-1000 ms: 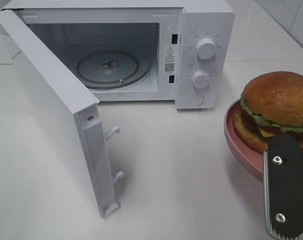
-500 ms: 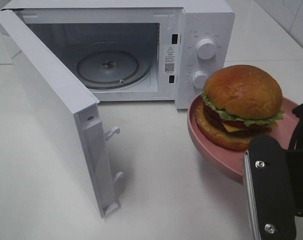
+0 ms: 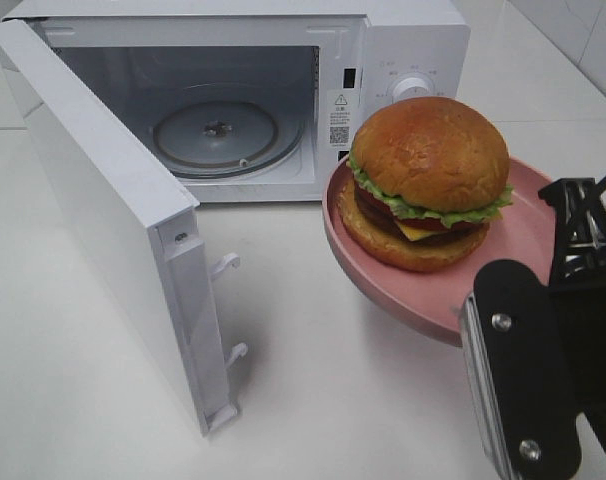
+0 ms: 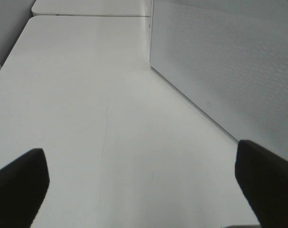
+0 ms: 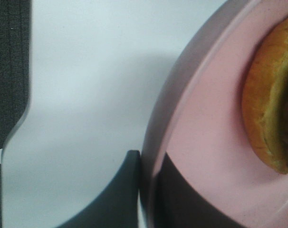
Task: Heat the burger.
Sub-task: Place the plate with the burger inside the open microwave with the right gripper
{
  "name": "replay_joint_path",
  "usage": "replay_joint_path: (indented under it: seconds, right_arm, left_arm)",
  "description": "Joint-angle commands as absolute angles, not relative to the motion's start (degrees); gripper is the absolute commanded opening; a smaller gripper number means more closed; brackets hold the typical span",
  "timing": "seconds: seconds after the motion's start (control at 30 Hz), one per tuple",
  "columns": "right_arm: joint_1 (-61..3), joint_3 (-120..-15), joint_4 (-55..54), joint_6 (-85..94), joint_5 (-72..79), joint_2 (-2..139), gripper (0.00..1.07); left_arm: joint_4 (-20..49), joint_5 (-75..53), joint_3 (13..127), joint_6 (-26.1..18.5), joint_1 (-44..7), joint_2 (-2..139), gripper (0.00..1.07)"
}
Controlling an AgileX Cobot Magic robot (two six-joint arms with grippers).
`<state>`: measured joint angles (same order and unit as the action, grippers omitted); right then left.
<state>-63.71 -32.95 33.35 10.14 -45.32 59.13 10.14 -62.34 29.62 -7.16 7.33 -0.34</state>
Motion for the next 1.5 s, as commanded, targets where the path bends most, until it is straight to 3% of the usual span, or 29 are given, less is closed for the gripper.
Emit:
replay_joint_path:
  seconds: [0.03, 0.23, 0.7, 0.9, 1.13, 1.5]
  right_arm:
    - [-60.39, -32.89, 36.33, 12.78, -42.17, 58.73, 0.00]
    - [-52.20, -32.89, 32.31, 25.27, -36.78, 59.99, 0.00]
    - [-40.05, -32.95, 20.91, 50.02, -21.83, 70.82, 0.00]
    - [-37.64, -33.00, 15.76, 58.73, -18.45, 73.68, 0.00]
    - [-32.43, -33.52, 0.80, 79.81, -12.89, 79.30, 0.00]
    - [-31.34, -38.67, 2.52, 82.22, -13.24, 84.57, 0.00]
  left_arm:
    - [10.26, -61.54, 29.62, -6.99, 7.22, -1.20, 1.00]
    - [10.26, -61.54, 29.62, -6.99, 7.22, -1.20, 1.00]
    - [10.26, -61.54, 29.62, -6.99, 7.22, -1.20, 1.00]
    - [10.26, -61.54, 29.62, -6.99, 7.22, -1.20, 1.00]
    - [10.26, -61.54, 29.62, -6.99, 7.22, -1.20, 1.00]
    - [10.26, -61.54, 29.62, -6.99, 7.22, -1.20, 1.00]
